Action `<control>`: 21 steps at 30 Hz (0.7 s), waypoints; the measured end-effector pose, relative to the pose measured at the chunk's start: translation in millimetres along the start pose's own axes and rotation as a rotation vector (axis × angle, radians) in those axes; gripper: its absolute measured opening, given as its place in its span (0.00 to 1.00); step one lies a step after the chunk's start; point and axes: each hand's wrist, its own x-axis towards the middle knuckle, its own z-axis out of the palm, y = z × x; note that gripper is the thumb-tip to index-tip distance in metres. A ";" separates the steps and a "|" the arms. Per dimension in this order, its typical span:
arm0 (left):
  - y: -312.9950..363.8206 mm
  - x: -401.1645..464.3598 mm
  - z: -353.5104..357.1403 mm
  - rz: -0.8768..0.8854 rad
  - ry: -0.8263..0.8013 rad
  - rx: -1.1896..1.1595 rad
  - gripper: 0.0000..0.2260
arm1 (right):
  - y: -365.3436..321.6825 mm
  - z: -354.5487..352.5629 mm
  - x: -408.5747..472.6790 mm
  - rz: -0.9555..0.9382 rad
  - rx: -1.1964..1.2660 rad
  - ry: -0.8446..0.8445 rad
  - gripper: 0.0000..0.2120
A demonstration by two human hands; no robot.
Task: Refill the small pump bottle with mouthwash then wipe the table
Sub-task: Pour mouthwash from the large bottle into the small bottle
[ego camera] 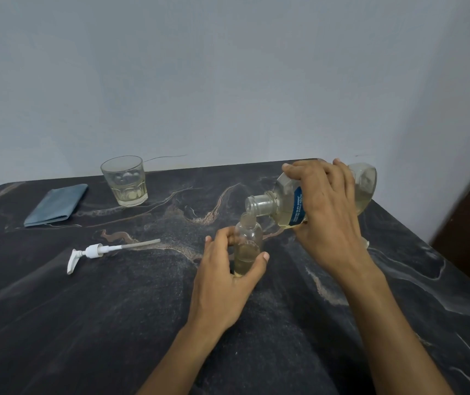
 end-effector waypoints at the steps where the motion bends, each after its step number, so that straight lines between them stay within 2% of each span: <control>1: -0.3 -0.1 0.0 0.000 -0.001 -0.001 0.15 | -0.1 0.1 0.0 0.000 0.000 0.000 0.43; 21: -2.9 -0.1 2.4 -0.016 0.007 -0.043 0.15 | 0.3 1.3 0.5 -0.002 0.005 -0.001 0.44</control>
